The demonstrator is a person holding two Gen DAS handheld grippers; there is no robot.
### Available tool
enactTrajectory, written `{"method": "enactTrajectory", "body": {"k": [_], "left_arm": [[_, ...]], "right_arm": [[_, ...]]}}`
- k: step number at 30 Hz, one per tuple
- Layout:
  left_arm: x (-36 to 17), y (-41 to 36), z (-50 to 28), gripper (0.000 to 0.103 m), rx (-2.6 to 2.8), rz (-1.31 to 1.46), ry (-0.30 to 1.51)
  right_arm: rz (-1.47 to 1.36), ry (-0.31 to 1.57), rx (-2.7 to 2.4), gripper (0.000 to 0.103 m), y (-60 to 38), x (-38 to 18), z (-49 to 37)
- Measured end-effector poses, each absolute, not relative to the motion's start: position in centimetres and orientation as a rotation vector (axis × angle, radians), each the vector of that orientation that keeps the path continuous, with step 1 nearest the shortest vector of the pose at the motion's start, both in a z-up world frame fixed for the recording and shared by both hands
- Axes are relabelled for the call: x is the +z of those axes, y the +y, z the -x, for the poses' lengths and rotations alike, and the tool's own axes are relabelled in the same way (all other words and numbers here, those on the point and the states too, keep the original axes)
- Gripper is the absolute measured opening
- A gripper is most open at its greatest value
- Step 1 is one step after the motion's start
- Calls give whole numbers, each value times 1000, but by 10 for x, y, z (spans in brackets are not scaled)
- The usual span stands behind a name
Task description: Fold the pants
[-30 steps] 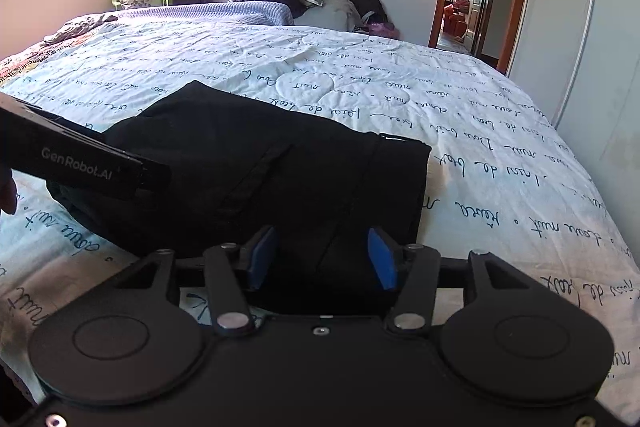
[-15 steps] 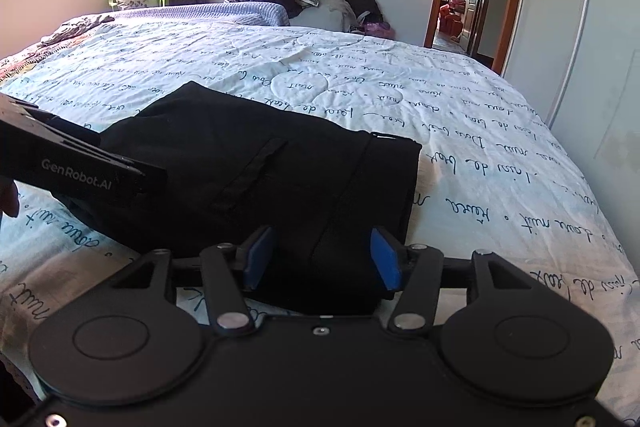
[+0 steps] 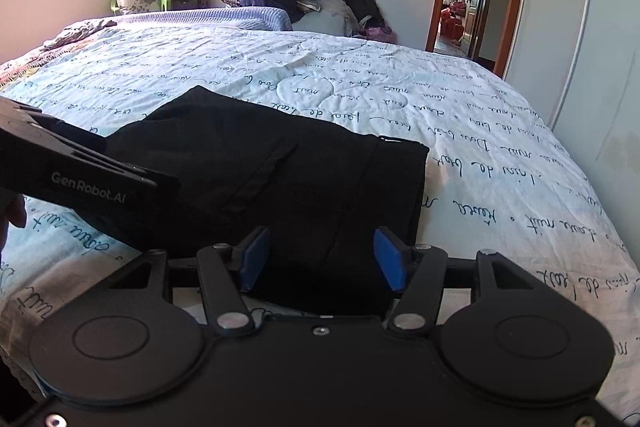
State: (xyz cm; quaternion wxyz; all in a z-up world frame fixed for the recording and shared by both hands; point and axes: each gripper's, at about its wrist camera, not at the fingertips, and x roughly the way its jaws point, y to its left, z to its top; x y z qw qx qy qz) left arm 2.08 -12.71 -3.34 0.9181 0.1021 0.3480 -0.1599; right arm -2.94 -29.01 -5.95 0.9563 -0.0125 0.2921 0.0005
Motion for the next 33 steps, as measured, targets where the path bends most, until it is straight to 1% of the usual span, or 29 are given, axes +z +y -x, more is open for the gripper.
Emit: {"method": "enactTrajectory", "body": {"k": [7, 10, 12, 16, 17, 19, 21, 25, 28, 33], "left_arm": [[-33, -127, -19, 88, -319, -202, 715], [-32, -125, -15, 88, -310, -198, 714], [-32, -124, -14, 89, -302, -194, 716], [-32, -114, -5, 90, -293, -172, 719], [-32, -111, -3, 90, -291, -168, 717], [-33, -104, 3, 90, -285, -162, 712], [-33, -98, 9, 92, -274, -157, 715], [-37, -83, 14, 93, -276, -136, 750], [-42, -70, 20, 93, -270, -114, 765], [-35, -55, 23, 93, -233, -83, 730]], "right_arm": [[27, 578, -6, 59, -289, -55, 39], [24, 573, -8, 60, -289, -54, 43], [15, 568, -10, 67, -288, -53, 47], [-34, 562, -17, 82, -283, -52, 58], [-47, 561, -18, 85, -282, -53, 60], [-76, 567, -32, 88, -280, -54, 64], [-95, 581, -46, 89, -277, -55, 67], [-122, 591, -63, 92, -270, -58, 72], [-109, 592, -62, 92, -267, -58, 74], [-89, 525, 45, 92, -269, -45, 68]]}}
